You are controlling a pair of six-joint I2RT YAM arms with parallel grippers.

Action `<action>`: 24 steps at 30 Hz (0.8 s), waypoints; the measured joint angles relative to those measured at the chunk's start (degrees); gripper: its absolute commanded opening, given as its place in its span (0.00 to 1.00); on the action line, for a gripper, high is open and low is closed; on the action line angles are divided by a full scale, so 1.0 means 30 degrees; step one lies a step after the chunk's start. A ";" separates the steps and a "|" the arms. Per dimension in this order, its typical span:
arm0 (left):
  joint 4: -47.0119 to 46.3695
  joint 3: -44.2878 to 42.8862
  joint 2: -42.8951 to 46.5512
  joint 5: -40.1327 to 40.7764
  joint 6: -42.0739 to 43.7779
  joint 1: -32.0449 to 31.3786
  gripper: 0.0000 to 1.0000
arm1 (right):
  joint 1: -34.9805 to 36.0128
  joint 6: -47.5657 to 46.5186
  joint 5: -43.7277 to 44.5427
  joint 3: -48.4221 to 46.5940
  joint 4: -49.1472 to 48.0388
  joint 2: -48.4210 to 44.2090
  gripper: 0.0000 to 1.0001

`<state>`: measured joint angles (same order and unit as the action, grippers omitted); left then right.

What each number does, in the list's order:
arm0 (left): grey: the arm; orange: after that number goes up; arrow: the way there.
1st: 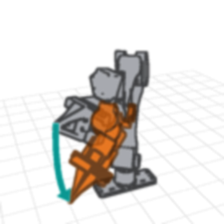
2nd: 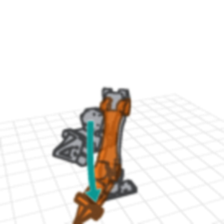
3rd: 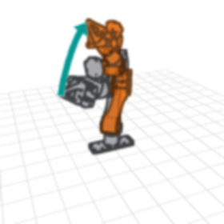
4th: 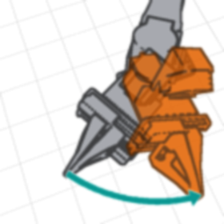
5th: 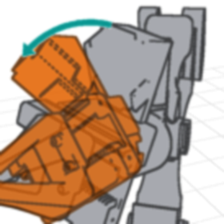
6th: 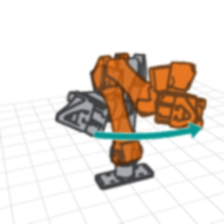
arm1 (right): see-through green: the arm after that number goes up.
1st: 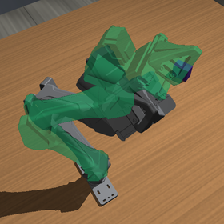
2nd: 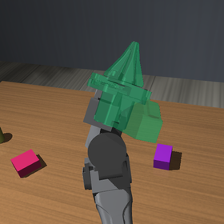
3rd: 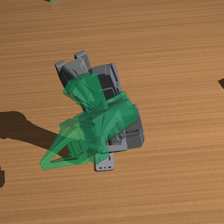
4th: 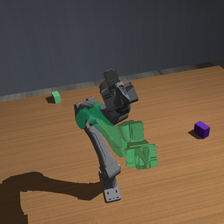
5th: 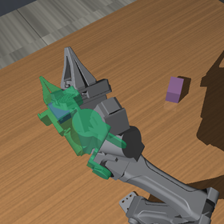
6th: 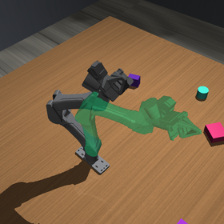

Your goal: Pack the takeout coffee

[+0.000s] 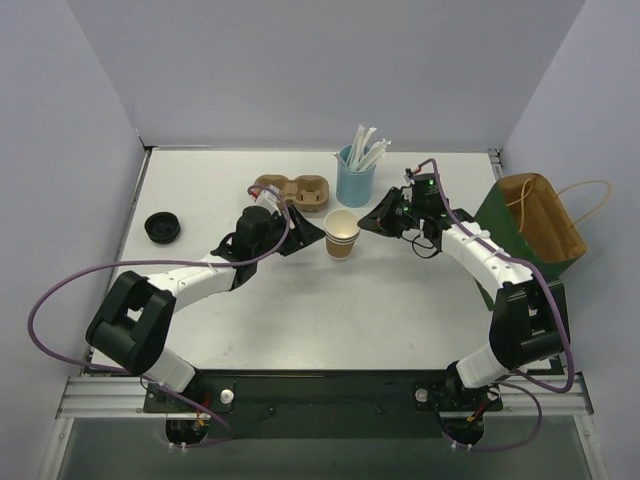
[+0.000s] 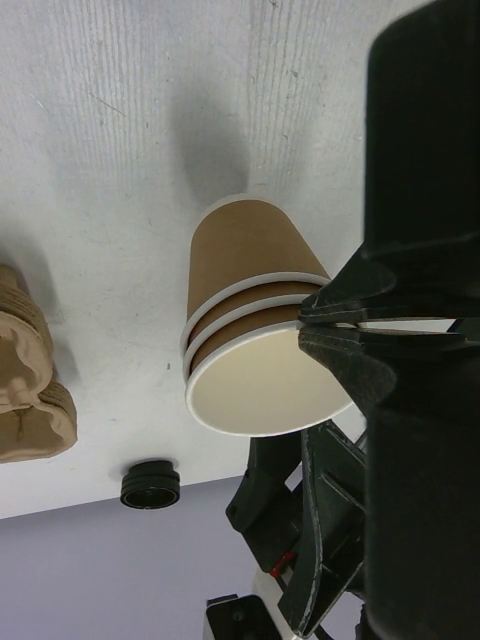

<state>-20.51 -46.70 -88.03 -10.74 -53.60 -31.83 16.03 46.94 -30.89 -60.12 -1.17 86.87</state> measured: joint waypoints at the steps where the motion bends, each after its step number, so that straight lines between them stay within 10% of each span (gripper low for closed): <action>1: -0.0029 0.0102 -0.0029 0.0000 -0.0022 0.0000 0.72 | 0.0000 0.0022 -0.0015 0.0000 0.0000 0.0000 0.00; 24: -0.1377 0.0488 -0.0328 -0.0007 -0.0634 0.0000 0.70 | -0.0102 0.0423 -0.0313 0.0000 -0.0430 0.0000 0.00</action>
<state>-24.64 -45.23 -89.01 -10.76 -55.51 -31.83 15.73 48.21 -31.83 -60.12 -2.46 86.87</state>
